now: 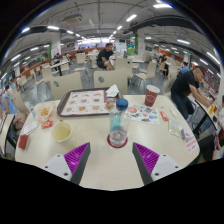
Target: Pour water
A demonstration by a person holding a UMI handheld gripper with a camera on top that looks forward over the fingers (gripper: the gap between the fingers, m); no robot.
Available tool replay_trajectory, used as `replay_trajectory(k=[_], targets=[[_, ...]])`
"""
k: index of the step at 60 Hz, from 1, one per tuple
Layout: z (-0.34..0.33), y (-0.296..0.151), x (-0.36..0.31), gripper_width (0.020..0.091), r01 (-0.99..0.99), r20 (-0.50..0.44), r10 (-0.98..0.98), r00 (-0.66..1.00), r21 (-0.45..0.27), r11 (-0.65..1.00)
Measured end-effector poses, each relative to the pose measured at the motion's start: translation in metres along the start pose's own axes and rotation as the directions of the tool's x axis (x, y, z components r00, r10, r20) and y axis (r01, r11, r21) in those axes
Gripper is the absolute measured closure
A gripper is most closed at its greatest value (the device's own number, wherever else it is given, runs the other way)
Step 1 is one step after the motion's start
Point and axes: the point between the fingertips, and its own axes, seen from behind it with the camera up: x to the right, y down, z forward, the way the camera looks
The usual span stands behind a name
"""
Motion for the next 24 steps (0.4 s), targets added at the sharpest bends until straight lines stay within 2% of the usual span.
replay_trajectory(k=[11,16,24], targets=[[-0.067,0.01,-0.024,0.0252,0.032,0.019,-0.031,0.999,-0.012,0.999],[-0.08,0.014,-0.03,0.0253,0.022,0.037,-0.022,0.999,-0.012,1.0],[-0.089,0.017,-0.024,0.0252,0.04,0.007,-0.04,0.999,-0.009,0.999]])
